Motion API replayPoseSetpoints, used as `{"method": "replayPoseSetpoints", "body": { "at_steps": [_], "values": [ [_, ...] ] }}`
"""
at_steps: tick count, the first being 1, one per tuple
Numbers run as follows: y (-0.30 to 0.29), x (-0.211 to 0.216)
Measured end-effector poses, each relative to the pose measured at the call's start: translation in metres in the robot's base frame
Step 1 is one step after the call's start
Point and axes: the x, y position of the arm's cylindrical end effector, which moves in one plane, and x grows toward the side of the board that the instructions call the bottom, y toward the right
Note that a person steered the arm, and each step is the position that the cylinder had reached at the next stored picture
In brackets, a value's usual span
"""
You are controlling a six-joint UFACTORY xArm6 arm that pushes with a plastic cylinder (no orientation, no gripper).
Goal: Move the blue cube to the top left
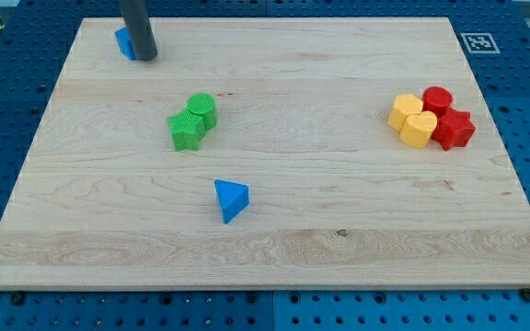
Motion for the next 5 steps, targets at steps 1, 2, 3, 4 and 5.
{"method": "replayPoseSetpoints", "body": {
  "at_steps": [1,2,3,4,5],
  "values": [
    [-0.023,0.006],
    [-0.032,-0.009],
    [-0.032,-0.012],
    [-0.032,-0.012],
    [-0.032,-0.017]
  ]
}}
